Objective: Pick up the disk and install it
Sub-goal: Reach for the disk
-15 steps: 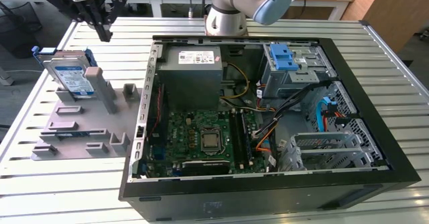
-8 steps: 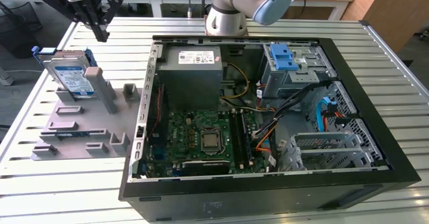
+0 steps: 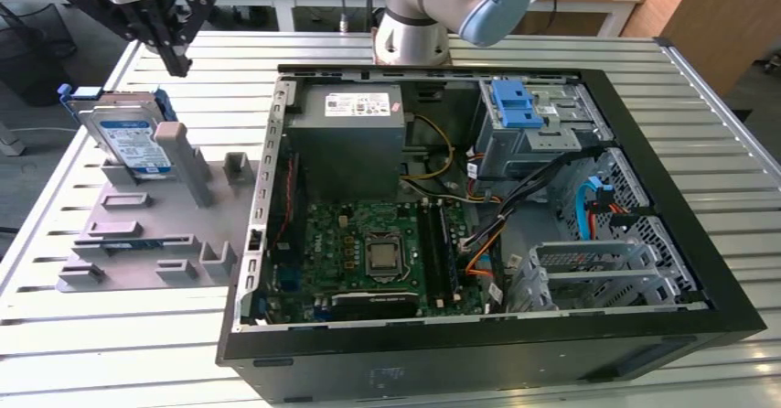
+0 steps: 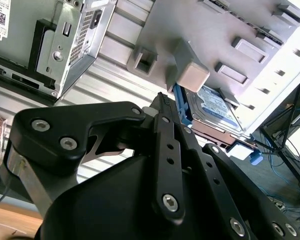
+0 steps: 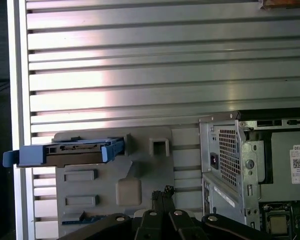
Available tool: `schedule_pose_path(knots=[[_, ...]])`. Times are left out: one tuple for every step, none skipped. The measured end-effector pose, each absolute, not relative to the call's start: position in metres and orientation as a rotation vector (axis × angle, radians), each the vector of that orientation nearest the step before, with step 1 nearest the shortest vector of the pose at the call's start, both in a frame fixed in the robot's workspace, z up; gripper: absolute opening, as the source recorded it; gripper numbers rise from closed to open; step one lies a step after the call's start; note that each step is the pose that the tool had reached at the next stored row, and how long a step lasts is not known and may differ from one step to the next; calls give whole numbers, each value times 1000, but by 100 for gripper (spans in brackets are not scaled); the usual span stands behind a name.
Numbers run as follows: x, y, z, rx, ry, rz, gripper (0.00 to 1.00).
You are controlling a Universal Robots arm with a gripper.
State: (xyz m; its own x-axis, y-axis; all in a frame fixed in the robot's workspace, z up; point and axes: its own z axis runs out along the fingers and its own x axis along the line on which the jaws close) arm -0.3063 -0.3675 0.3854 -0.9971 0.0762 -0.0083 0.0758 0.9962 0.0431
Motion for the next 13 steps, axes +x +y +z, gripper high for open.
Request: schedule_pose_path(knots=[[-307,-367,385,119,3129,67,11],[-308,-367,385,119,3129,67,11],[-309,-367,385,119,3129,67,11],[-310,-367,385,119,3129,67,11],[-311,-367,385,119,3129,67,11],[-312,-367,385,119,3129,67,11],[-313,-367,385,119,3129,67,11],[-314,-366,385,119,3129,67,11],[-315,-366,385,119,3129,67,11],[-316,-366,384,119,3129,67,11],[-317,-366,384,119,3129,67,11],[-318,-366,384,119,3129,67,11],[-319,-366,384,119,3129,67,11]])
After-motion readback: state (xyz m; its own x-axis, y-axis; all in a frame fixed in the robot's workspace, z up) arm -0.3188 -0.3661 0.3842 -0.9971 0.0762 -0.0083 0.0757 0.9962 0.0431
